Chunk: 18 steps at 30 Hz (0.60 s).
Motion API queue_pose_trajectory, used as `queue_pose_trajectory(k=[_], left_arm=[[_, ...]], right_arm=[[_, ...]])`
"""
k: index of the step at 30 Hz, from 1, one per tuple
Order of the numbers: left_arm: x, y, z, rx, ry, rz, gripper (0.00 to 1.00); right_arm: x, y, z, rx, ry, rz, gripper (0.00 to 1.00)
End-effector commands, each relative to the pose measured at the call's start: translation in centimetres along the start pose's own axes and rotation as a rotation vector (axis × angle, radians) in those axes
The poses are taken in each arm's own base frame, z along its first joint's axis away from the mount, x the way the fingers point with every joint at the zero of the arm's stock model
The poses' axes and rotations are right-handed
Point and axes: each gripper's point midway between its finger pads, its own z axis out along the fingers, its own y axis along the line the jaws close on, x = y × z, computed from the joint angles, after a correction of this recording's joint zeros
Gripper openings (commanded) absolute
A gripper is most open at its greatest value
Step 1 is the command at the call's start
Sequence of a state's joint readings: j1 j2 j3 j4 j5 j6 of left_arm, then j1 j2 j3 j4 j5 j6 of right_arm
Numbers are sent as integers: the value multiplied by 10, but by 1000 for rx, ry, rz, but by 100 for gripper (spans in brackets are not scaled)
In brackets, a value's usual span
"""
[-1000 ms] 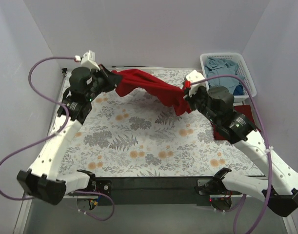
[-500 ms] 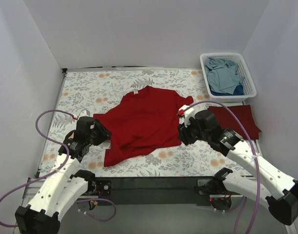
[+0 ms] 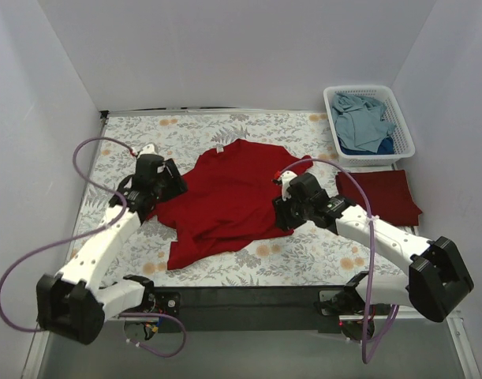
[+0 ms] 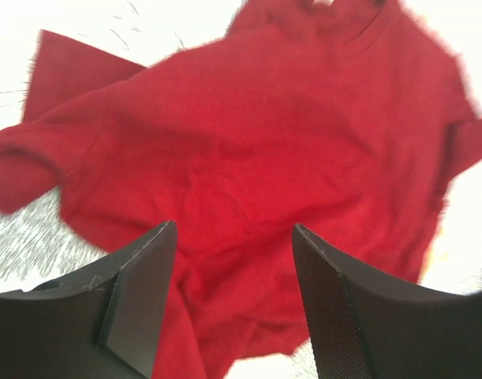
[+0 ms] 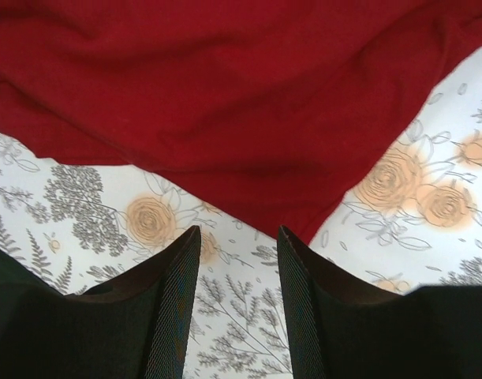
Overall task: Fold and stack the t-shirts
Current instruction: Flatten the tshirt out
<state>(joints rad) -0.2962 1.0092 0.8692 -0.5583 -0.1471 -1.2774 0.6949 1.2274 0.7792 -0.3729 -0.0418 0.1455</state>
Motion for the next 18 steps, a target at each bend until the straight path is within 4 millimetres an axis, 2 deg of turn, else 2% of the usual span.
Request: queue_pose_trajectory(k=[1,3,4,6,8,13,14,17,18], left_arm=[[6,-14,42,34,73,85,53],[15,-14,61,23,114,90,49],[26,-10,75,0,157,94,47],[34,-7,86,-12,184,96,46],[53,2,97,-43,246,102,46],[93,22,96,-91,373,69,46],[99,19,93,-70,400,48,46],[129,32,80,-86,478,-5,46],[133,33,76,-89,492,-18,46]], right_arm=[[-2,20,13,-113,-27,72,50],[2,25,17,-140,-19,97,50],[5,25,22,-140,-14,103,50],[8,22,28,-131,0,119,50],[14,19,36,-122,36,139,50],[26,5,54,-147,128,235,49],[27,2,56,-150,136,253,49],[25,-22,65,-128,149,329,49],[18,-28,67,-126,141,345,49]])
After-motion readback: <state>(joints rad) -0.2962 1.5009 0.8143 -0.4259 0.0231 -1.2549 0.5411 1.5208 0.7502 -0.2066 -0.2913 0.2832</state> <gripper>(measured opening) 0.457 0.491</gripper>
